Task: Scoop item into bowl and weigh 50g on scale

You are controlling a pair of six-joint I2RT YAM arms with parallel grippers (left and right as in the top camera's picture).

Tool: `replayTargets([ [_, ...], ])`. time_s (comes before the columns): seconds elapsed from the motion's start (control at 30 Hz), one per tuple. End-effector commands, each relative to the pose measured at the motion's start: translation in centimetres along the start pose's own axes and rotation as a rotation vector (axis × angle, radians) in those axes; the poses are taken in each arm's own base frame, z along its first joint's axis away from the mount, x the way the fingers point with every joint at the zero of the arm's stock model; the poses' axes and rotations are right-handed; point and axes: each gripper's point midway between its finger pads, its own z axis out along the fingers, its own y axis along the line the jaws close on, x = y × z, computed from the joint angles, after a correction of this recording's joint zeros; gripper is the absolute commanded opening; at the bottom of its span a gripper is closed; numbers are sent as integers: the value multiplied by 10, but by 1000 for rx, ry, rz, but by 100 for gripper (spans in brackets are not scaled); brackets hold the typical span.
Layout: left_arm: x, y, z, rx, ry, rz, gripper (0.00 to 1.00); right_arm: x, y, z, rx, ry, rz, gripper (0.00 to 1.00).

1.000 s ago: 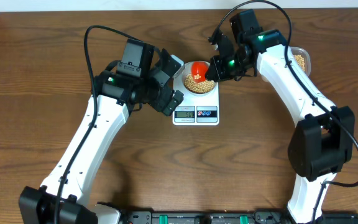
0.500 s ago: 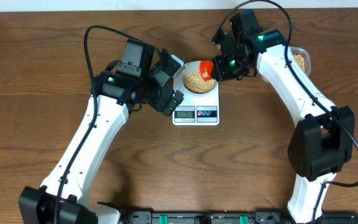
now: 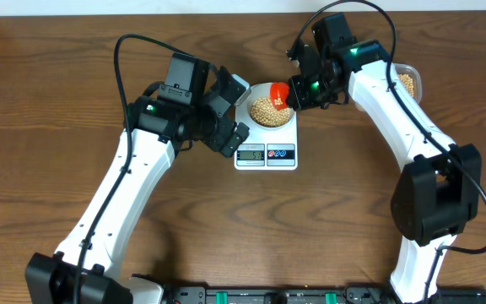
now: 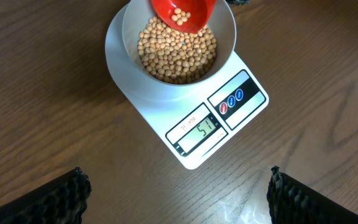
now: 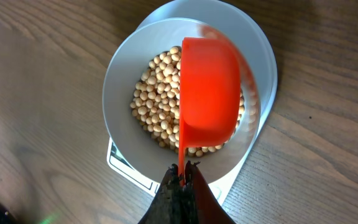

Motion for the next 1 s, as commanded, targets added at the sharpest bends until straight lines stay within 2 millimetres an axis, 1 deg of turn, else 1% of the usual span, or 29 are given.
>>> replayTargets([
  [0.0, 3, -2, 5, 20, 12, -12, 93, 4, 0, 6, -16, 20, 11, 1],
  [0.1, 3, -2, 5, 20, 12, -12, 93, 4, -3, 6, 2, 18, 10, 1],
  [0.2, 3, -2, 5, 20, 12, -12, 93, 4, -10, 6, 44, 15, 10, 1],
  [0.27, 3, -2, 5, 20, 12, -12, 93, 4, -11, 6, 49, 15, 9, 1],
  [0.83, 3, -2, 5, 20, 12, -12, 93, 12, 18, 20, 74, 44, -69, 1],
  [0.97, 3, -2, 5, 20, 12, -12, 93, 14, 19, 23, 90, 51, -78, 1],
])
